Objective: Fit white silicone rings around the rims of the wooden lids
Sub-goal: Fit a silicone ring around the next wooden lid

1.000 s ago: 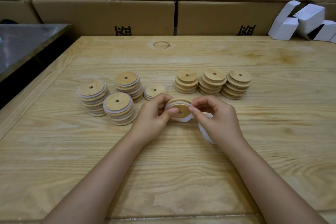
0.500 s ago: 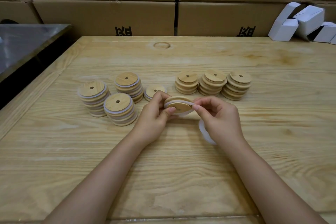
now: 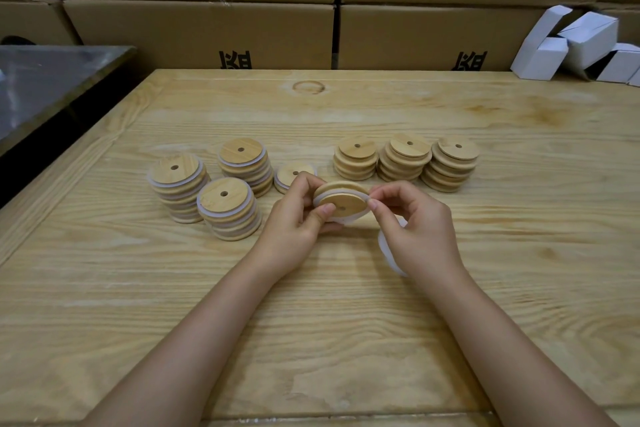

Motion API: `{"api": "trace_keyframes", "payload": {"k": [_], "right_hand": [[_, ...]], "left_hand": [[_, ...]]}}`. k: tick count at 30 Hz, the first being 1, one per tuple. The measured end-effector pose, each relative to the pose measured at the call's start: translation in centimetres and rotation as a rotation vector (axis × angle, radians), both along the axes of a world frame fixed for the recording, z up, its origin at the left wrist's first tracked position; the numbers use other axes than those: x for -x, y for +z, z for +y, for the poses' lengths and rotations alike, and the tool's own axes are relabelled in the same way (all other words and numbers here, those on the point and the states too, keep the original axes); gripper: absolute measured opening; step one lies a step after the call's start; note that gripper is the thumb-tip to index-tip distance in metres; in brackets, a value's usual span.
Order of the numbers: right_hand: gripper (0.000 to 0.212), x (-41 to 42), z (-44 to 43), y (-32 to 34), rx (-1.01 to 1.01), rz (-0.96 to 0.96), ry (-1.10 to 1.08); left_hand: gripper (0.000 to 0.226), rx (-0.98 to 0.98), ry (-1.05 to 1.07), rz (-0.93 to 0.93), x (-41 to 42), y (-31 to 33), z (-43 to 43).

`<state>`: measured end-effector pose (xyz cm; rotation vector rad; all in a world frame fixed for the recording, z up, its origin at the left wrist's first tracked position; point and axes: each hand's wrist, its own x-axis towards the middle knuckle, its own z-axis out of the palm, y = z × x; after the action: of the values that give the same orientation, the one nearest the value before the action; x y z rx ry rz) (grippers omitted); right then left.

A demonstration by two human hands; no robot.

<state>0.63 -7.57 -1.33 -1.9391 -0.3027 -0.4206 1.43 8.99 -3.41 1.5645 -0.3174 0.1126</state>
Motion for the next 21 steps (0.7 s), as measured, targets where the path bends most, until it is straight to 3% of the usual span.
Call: {"api": "trace_keyframes", "payload": {"k": [11,15,21], "right_hand": [[0.016,0.02,-0.13,0.13,-0.070,0.126,0.076],[0.013,0.24,-0.11,0.08,-0.001,0.043,0.015],[0.010,0.55,0.08,0.12,0.280,-0.228,0.012]], "left_hand": [[0.018,-0.034,-0.005,-0.022,-0.36,-0.30,0.26],[0.013,-0.152,0.046,-0.091,-0.39,-0.23,0.40],[0.023,-0.283,0.153,-0.238,0.02,0.23,0.46]]}}
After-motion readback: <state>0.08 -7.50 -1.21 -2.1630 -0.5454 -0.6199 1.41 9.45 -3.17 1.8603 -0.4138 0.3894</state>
